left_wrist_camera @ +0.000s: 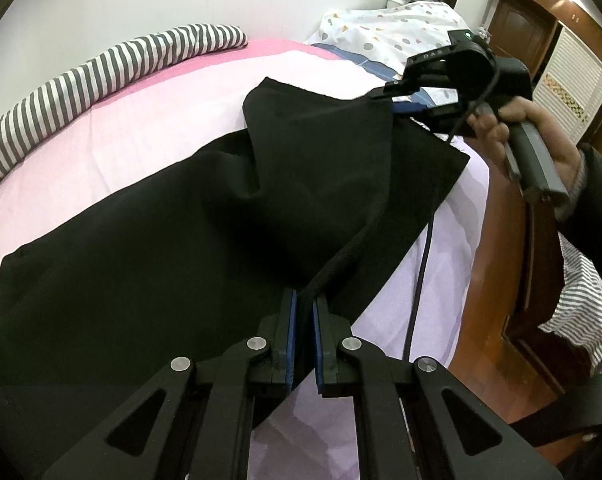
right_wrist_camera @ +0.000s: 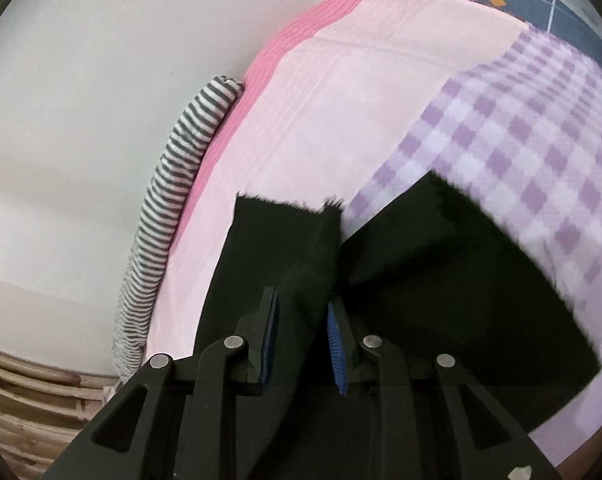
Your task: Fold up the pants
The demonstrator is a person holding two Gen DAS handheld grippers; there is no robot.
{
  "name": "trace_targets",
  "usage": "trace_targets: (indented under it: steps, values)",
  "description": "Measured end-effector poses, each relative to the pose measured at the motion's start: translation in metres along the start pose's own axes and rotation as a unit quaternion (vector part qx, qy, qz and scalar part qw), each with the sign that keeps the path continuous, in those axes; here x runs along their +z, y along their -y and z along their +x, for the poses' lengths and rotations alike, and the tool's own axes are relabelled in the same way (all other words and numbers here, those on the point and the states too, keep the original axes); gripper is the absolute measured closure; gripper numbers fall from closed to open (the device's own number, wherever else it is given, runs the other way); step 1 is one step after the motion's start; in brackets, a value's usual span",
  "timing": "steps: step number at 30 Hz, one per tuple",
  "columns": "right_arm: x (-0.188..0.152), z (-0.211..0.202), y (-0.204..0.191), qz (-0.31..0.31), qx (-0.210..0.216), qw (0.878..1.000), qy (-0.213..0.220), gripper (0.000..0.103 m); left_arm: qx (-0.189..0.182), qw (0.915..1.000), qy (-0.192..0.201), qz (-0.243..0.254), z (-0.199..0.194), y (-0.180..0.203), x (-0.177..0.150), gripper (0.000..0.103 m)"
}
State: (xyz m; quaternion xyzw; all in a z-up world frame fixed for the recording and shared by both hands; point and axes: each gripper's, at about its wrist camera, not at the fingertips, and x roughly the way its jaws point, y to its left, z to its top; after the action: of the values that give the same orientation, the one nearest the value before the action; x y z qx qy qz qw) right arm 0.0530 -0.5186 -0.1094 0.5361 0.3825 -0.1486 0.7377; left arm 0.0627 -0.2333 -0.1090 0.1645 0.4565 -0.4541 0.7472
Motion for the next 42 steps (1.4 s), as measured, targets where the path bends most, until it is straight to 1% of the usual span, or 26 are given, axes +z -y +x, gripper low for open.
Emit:
trace_targets:
  steps: [4, 7, 9, 12, 15, 18, 21, 24, 28, 33, 37, 42]
  values:
    - [0.011, 0.01, 0.002, -0.002, -0.024, 1.0, -0.006, 0.083, -0.002, 1.0, -0.002, 0.0, 0.001, 0.0, -0.001, 0.095]
    - [0.017, 0.013, 0.002, -0.008, -0.037, 0.999, -0.003, 0.087, -0.003, 1.0, -0.003, -0.001, 0.002, 0.0, -0.001, 0.095]
    - [0.019, 0.012, 0.001, -0.011, -0.045, 0.999, 0.002, 0.092, -0.003, 1.0, -0.004, 0.0, 0.002, 0.0, -0.001, 0.095]
    - [0.023, 0.01, -0.007, -0.024, -0.047, 0.999, 0.008, 0.097, -0.001, 1.0, -0.003, 0.0, 0.002, 0.0, -0.001, 0.095]
    - [0.028, -0.008, -0.023, -0.047, -0.034, 0.998, 0.023, 0.098, -0.001, 1.0, 0.001, -0.002, 0.0, 0.0, -0.001, 0.095]
    - [0.032, -0.031, -0.047, -0.077, -0.024, 0.996, 0.041, 0.098, 0.0, 1.0, 0.009, -0.003, -0.004, -0.001, -0.001, 0.095]
    - [0.029, -0.052, -0.064, -0.105, -0.028, 0.993, 0.056, 0.098, -0.001, 0.9998, 0.018, -0.006, -0.01, -0.003, 0.001, 0.095]
    - [0.021, -0.069, -0.066, -0.117, -0.038, 0.99, 0.069, 0.098, -0.001, 0.9998, 0.021, -0.004, -0.012, -0.004, 0.003, 0.095]
    - [0.006, -0.081, -0.045, -0.107, -0.063, 0.989, 0.079, 0.098, 0.001, 0.9998, 0.019, 0.011, -0.011, -0.002, 0.003, 0.095]
    - [-0.015, -0.088, 0.006, -0.062, -0.094, 0.991, 0.073, 0.099, 0.0, 0.9995, 0.0, 0.031, 0.0, 0.005, -0.002, 0.094]
    - [-0.029, -0.09, 0.039, -0.03, -0.108, 0.991, 0.071, 0.099, 0.008, 0.9989, -0.013, 0.045, 0.009, 0.011, -0.007, 0.094]
    - [-0.044, -0.09, 0.059, -0.01, -0.124, 0.989, 0.08, 0.099, 0.009, 0.9985, -0.021, 0.05, 0.014, 0.013, -0.009, 0.094]
